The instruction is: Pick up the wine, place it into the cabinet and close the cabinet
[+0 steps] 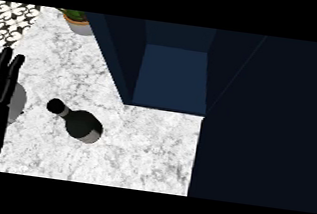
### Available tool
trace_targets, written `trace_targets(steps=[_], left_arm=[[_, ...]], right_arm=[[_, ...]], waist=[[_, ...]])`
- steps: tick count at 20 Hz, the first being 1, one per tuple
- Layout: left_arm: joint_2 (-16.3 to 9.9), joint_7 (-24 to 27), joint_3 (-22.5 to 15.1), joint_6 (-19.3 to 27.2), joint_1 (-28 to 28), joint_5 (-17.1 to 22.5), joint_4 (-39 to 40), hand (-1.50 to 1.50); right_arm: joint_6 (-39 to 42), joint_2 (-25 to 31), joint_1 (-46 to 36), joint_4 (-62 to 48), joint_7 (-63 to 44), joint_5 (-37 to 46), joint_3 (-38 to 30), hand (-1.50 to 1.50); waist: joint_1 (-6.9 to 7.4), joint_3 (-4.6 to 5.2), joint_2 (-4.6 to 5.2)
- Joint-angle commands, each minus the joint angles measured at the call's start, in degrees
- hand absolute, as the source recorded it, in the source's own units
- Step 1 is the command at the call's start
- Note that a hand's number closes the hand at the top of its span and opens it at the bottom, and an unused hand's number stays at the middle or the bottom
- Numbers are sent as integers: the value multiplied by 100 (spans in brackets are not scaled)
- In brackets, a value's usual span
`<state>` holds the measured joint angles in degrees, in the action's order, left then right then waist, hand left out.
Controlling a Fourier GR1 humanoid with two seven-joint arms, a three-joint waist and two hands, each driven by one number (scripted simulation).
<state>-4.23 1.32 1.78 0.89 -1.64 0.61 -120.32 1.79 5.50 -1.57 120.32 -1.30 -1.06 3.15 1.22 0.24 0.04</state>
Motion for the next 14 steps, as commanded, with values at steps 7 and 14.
trace_targets(steps=[7,14], left_arm=[[-132,-554,-284,-936,133,1254,323,-150],[-415,-1915,43,-767,25,2185,-891,-150]], right_arm=[[192,-252,883,558,-492,-517,413,-150],[-334,-446,1199,1988,-1771,141,1357,-150]], waist=[[-205,-27,6],[-108,-21,-23]])
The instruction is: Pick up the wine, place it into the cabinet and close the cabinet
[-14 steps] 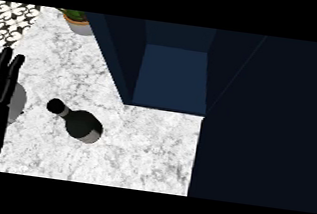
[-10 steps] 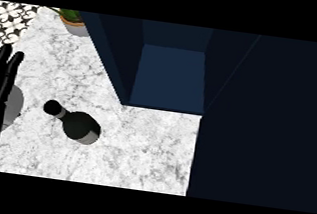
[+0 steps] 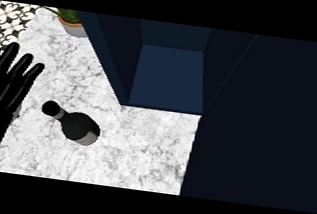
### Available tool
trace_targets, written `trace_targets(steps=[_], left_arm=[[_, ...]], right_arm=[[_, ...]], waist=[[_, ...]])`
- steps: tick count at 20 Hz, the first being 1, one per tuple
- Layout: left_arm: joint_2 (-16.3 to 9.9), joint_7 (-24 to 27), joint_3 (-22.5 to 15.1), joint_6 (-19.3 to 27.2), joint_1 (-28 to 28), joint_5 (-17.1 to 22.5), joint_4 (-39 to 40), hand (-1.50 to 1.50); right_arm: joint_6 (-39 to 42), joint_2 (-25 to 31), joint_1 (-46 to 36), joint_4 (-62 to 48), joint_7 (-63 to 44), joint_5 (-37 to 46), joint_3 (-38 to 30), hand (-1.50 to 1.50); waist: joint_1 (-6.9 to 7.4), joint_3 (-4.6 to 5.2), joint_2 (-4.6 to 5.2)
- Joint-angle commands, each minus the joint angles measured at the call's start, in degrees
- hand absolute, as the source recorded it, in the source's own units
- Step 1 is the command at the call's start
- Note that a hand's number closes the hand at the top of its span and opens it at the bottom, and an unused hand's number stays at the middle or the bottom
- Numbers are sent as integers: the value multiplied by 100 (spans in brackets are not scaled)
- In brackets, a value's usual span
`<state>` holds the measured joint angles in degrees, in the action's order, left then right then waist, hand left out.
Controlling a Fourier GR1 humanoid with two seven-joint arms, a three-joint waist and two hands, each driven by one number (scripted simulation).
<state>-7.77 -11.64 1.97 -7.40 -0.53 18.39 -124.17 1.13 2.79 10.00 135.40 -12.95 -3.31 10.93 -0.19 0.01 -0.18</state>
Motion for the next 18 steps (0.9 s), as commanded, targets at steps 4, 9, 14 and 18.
trace_targets(steps=[4,9,14,18], left_arm=[[-116,-932,118,212,195,452,-541,-150],[-340,-1568,536,490,383,818,-844,-150],[-254,-2106,210,939,311,492,-1548,-150],[-191,-1892,236,797,48,414,-1446,-150]], right_arm=[[-108,27,305,1173,-1007,114,533,-150],[-596,-126,-212,1540,-1803,747,1065,-150],[-984,-143,-574,1661,-2294,1263,1537,-150],[-945,115,-174,1761,-1942,1192,1560,-150]], waist=[[2,-1,8],[10,3,6],[11,6,-11],[-24,3,-19]])
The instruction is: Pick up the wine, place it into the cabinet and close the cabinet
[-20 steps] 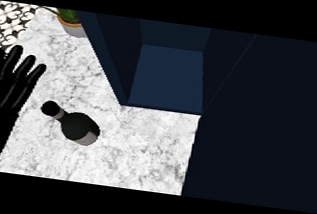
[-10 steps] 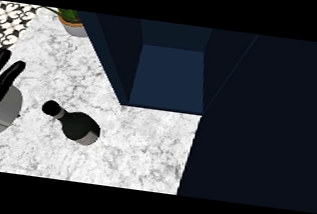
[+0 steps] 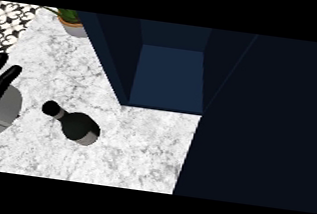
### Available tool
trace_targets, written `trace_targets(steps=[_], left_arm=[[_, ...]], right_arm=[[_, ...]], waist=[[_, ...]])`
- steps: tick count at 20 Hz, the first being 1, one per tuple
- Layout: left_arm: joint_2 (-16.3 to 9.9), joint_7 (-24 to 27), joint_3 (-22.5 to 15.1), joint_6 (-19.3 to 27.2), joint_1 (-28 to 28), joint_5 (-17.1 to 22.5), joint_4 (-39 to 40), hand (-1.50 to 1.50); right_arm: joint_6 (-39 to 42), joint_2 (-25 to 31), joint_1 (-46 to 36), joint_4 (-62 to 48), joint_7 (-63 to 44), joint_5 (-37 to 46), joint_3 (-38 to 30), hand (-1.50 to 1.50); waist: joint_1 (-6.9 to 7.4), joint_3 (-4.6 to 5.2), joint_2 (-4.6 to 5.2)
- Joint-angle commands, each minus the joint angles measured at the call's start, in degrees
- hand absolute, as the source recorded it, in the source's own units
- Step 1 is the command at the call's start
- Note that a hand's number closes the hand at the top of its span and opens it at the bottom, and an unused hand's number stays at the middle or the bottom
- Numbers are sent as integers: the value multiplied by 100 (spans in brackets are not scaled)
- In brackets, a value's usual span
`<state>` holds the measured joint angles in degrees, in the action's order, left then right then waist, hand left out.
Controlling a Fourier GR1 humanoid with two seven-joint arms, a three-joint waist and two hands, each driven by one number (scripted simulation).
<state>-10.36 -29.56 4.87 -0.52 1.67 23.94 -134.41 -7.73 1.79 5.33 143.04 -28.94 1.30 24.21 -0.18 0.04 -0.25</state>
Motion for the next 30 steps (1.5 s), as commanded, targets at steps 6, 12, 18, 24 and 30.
trace_targets(steps=[6,12,18,24,30], left_arm=[[-87,114,110,-39,279,-283,469,-150],[33,267,91,-95,57,-345,527,-150],[177,758,-56,-370,-32,-580,1038,-150],[298,1332,16,-637,-488,-724,1439,-150],[190,2153,388,-1177,-848,-573,2201,-150]], right_arm=[[-432,179,-25,797,-486,838,508,-150],[-762,370,-289,937,-830,1039,550,-150],[-936,506,-613,838,-898,1140,741,-150],[-1166,823,-380,1239,-1114,1224,924,-150],[-1536,732,-908,885,-1206,1388,999,-150]], waist=[[-51,1,9],[-56,5,0],[-60,7,7],[-82,8,-17],[-34,16,-16]])
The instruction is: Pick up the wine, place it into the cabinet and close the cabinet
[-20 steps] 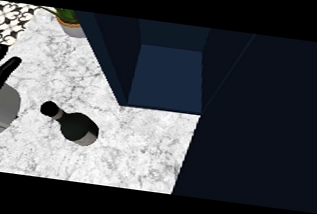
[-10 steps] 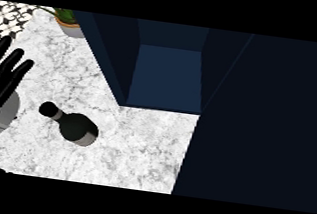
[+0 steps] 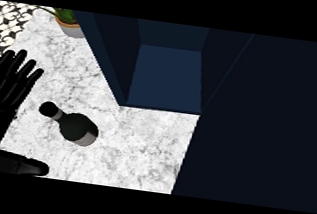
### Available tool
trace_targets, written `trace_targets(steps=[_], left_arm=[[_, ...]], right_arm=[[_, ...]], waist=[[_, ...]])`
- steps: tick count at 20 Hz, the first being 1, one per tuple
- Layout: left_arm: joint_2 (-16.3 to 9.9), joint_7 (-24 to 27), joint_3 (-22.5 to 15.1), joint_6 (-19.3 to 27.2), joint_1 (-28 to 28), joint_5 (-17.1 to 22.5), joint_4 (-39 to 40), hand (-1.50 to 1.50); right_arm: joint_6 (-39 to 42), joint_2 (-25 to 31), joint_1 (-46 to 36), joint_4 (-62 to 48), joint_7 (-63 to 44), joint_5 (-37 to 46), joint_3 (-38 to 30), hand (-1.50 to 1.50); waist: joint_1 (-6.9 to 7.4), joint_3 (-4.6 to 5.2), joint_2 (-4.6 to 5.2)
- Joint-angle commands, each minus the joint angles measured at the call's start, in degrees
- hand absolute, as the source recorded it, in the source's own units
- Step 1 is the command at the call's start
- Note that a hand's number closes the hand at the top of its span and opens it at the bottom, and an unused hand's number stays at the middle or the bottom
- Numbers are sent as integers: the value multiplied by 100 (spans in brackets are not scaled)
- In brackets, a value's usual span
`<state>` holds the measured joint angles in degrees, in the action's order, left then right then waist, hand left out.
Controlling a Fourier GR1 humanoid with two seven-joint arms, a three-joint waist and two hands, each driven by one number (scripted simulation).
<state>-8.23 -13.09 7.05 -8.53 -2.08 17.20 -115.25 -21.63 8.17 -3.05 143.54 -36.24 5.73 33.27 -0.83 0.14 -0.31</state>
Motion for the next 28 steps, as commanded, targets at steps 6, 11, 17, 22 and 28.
trace_targets(steps=[6,11,17,22,28], left_arm=[[-112,1140,491,-515,-186,-59,1289,-150],[129,2007,193,-688,-686,-633,1667,-150],[59,2369,330,-714,-404,-829,2506,-150],[1,2914,389,-854,-269,-1015,3345,-150],[86,3421,392,-673,127,-1306,4213,-150]], right_arm=[[-190,392,28,911,-299,771,195,-150],[-442,540,-48,1013,-614,1027,350,-150],[-683,527,-220,764,-584,1247,668,-150],[-858,423,-455,456,-519,1292,835,-150],[-832,950,-339,1037,-792,1009,480,-150]], waist=[[-13,-2,9],[-23,3,-9],[-32,0,-1],[-2,0,6],[-75,1,4]])
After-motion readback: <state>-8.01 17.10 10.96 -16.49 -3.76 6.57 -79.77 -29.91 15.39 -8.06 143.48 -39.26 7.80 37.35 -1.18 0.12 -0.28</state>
